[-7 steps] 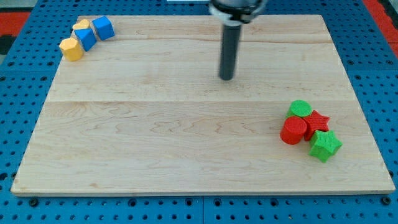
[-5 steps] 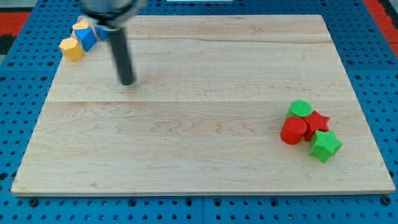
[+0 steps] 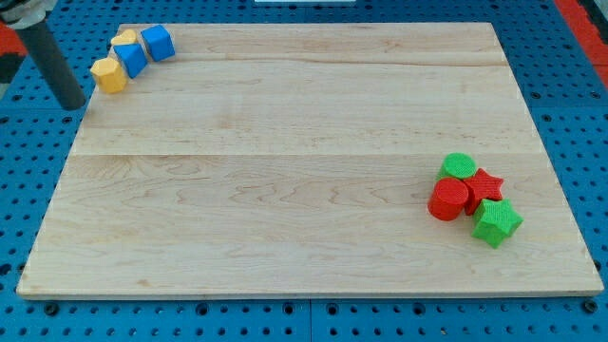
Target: Move the yellow hexagon towards the top center
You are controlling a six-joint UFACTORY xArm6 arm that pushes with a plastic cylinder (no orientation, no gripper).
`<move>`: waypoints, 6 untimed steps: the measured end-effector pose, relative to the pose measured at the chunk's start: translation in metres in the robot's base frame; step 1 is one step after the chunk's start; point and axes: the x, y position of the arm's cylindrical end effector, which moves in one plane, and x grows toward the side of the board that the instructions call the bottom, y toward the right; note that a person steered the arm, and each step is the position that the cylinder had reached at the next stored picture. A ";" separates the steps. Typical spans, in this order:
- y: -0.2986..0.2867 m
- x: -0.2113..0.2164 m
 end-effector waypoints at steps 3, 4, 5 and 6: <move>0.035 -0.038; 0.064 -0.039; 0.102 -0.039; 0.150 -0.047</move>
